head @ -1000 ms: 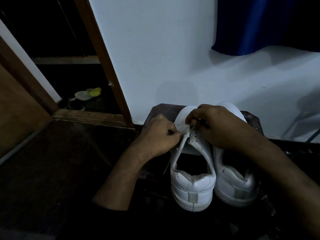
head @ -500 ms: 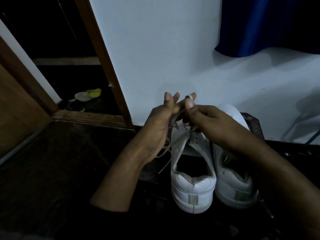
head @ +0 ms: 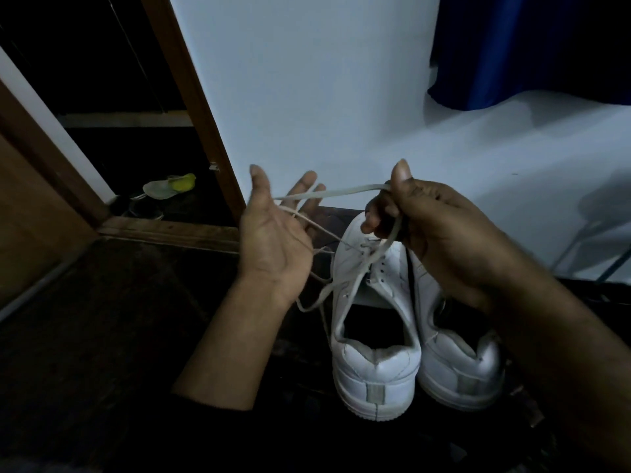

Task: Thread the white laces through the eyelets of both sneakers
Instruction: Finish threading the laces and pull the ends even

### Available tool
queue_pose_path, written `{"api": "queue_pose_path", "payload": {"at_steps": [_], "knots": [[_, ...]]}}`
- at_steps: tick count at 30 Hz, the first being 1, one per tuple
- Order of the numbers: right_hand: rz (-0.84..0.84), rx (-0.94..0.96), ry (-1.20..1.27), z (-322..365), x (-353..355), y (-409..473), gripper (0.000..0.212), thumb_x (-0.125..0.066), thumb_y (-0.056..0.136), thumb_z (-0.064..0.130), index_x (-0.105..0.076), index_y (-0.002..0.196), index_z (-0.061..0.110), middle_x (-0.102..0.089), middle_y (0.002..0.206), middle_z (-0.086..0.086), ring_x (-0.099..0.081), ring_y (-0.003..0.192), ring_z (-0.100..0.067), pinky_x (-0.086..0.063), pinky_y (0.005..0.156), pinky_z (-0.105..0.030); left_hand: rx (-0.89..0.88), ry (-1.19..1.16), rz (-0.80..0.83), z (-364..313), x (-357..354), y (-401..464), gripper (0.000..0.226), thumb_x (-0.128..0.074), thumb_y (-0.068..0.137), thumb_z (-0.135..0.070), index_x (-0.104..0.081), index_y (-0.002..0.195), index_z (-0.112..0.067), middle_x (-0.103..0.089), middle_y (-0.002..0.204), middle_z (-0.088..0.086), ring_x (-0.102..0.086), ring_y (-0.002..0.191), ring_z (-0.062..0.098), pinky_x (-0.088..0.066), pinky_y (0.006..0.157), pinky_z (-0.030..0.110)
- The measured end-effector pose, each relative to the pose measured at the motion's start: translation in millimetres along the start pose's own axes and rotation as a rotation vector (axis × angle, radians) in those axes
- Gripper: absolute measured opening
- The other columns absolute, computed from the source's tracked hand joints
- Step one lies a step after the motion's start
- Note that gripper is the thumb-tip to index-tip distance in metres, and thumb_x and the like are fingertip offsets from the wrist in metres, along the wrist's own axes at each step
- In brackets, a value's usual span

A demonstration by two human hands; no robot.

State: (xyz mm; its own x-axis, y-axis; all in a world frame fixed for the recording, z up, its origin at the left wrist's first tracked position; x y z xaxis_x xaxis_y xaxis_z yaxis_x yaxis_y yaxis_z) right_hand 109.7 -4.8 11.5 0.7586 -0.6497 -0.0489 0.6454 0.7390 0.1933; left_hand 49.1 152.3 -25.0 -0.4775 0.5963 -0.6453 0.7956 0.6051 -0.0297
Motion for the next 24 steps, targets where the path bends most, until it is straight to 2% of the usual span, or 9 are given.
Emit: {"api": "queue_pose_path", "payload": {"at_steps": [2,4,7,8,11,15,18,21,24], "knots": [[-0.051,-0.004,-0.008,-1.4,7.0,1.1,0.048,-0.041,0.099,0.052,-0.052,0.065,0.019,-0.06,0.078,-0.008,-0.058,0.085,-0.027,-0.045,0.091,-0.045,-0.023,-0.116,0.014,-5.9,3.1,2.2,0.062,-0.051,0.099,-0.053,-0.039,0.153,-0.027,-0.077,0.109,0.01,-0.072,0.112,0.031,-0.051,0.105,0.047],[-0.082,0.001,-0.057,-3.1,9.8,1.6,0.051,-0.044,0.1,0.051,-0.053,0.063,0.018,-0.058,0.074,-0.009,-0.059,0.078,-0.025,-0.048,0.088,-0.046,-0.036,-0.119,0.049,-11.3,2.4,-0.9,0.062,-0.056,0.096,-0.049,-0.046,0.151,-0.022,-0.071,0.075,0.002,-0.076,0.079,0.019,-0.06,0.081,0.035],[-0.085,0.03,-0.167,-4.8,5.8,0.9,0.053,-0.046,0.101,0.046,-0.056,0.063,0.01,-0.054,0.064,-0.007,-0.052,0.065,-0.022,-0.046,0.073,-0.037,-0.074,0.281,0.198,-8.2,-15.9,-11.0,0.05,-0.057,0.094,-0.044,-0.059,0.139,-0.023,-0.057,0.065,-0.004,-0.051,0.045,0.008,-0.035,0.041,0.02],[-0.079,0.034,-0.203,-5.1,3.4,0.8,0.053,-0.046,0.101,0.044,-0.056,0.066,0.006,-0.052,0.062,-0.007,-0.049,0.062,-0.021,-0.044,0.067,-0.033,-0.116,0.445,0.262,-5.6,-25.5,-18.1,0.044,-0.058,0.094,-0.041,-0.065,0.129,-0.016,-0.058,0.066,-0.006,-0.049,0.044,0.007,-0.031,0.039,0.019],[-0.07,0.02,-0.302,-9.0,0.9,2.3,0.047,-0.048,0.104,0.04,-0.064,0.075,0.006,-0.051,0.059,-0.003,-0.044,0.058,-0.019,-0.037,0.06,-0.034,-0.173,0.695,0.363,5.0,-38.9,-30.0,0.03,-0.063,0.094,-0.03,-0.065,0.083,-0.002,-0.066,0.061,-0.002,-0.061,0.052,0.006,-0.047,0.052,0.017],[-0.157,0.01,-0.396,-11.0,16.1,2.7,0.045,-0.05,0.101,0.048,-0.068,0.075,0.016,-0.052,0.055,0.005,-0.046,0.054,-0.011,-0.039,0.06,-0.032,-0.225,0.859,0.356,4.0,-24.8,-15.8,0.037,-0.074,0.093,-0.038,-0.068,0.082,-0.004,-0.061,0.079,0.037,-0.057,0.074,0.029,-0.05,0.067,0.056],[-0.188,-0.008,-0.483,-7.3,25.5,1.2,0.046,-0.05,0.1,0.051,-0.071,0.078,0.016,-0.056,0.058,0.0,-0.05,0.054,-0.013,-0.042,0.06,-0.038,-0.222,0.78,0.258,1.1,-16.9,-14.4,0.024,-0.069,0.097,-0.024,-0.066,0.078,-0.009,-0.06,0.075,0.026,-0.057,0.075,0.029,-0.048,0.073,0.047],[-0.202,-0.001,-0.583,0.5,30.6,-1.1,0.043,-0.051,0.1,0.052,-0.072,0.078,0.02,-0.07,0.074,-0.014,-0.059,0.062,-0.028,-0.05,0.067,-0.044,-0.147,0.412,0.118,-6.1,-11.2,-7.9,0.027,-0.055,0.1,-0.005,-0.058,0.073,-0.011,-0.068,0.077,0.007,-0.074,0.089,0.03,-0.059,0.084,0.039],[-0.166,0.012,-0.656,2.9,27.6,-2.7,0.039,-0.053,0.099,0.05,-0.071,0.078,0.023,-0.066,0.068,-0.009,-0.055,0.055,-0.012,-0.045,0.062,-0.035,-0.013,0.073,0.078,-8.9,-8.2,-3.8,0.027,-0.046,0.1,-0.004,-0.048,0.075,-0.015,-0.055,0.057,-0.001,-0.063,0.051,0.014,-0.058,0.062,0.03]]}}
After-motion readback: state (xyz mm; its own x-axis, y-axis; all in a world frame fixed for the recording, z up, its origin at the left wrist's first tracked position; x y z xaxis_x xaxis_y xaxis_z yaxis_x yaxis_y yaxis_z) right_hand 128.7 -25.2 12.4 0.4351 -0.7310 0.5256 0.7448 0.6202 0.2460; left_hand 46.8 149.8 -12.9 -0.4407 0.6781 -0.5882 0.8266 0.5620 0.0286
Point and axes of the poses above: each hand's wrist, its own y-axis towards the middle knuckle, its own x-axis out of the back of the hand, z = x × y, the point moved 7 cm from there along y, towards the middle knuckle
